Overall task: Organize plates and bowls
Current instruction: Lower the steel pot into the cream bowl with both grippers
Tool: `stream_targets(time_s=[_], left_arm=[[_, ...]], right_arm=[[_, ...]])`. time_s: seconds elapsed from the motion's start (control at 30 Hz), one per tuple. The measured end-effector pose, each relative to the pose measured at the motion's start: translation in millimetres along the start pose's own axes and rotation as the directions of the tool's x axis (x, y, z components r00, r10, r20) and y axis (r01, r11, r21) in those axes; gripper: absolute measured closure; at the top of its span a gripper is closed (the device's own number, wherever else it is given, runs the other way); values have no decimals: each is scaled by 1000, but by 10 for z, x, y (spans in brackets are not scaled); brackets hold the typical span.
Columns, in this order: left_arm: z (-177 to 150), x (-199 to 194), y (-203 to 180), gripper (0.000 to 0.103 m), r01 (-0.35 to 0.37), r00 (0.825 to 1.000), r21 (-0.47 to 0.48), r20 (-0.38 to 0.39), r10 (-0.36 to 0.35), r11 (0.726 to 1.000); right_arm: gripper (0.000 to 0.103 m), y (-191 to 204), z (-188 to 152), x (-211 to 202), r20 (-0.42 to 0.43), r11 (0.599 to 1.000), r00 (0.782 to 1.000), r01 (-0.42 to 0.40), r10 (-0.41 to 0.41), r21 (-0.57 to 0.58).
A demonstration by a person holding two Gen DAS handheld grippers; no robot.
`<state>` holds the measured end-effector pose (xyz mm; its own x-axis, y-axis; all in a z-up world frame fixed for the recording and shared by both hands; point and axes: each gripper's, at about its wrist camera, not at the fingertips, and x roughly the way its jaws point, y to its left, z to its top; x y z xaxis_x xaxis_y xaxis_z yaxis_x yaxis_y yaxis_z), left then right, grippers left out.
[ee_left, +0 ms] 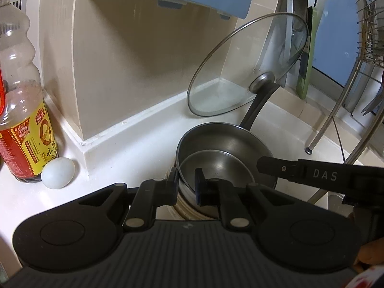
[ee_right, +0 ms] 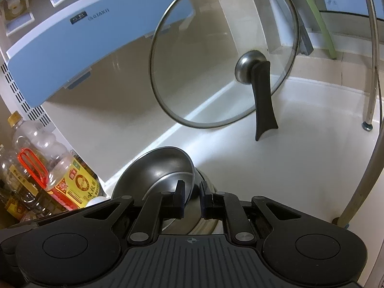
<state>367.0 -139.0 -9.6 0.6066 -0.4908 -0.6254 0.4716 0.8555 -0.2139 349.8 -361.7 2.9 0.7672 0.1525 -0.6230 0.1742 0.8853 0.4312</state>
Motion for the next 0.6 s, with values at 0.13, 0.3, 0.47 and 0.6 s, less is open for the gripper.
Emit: stream_targets(time_s=[0.13,0.3,0.47,0.6], left_arm=[[-12,35,4,91,-2,1000,2,-12,2,1000],[-36,79,-7,91,-5,1000,9,-21,5,1000],[-58,103,-4,91,-15,1000,8,-25,15,1000],[-58,86,19,91,-18,1000,-5,-19,18,1000]], right_arm=[[90,-26,-25,36,-9,1000,1000,6,-6,5],[90,-49,-53,64,-12,1000,1000,13,-13,9],[90,-69,-69,76,-10,1000,1000,16,-15,22],[90,-70,-59,29,10,1000,1000,-1,0,31]])
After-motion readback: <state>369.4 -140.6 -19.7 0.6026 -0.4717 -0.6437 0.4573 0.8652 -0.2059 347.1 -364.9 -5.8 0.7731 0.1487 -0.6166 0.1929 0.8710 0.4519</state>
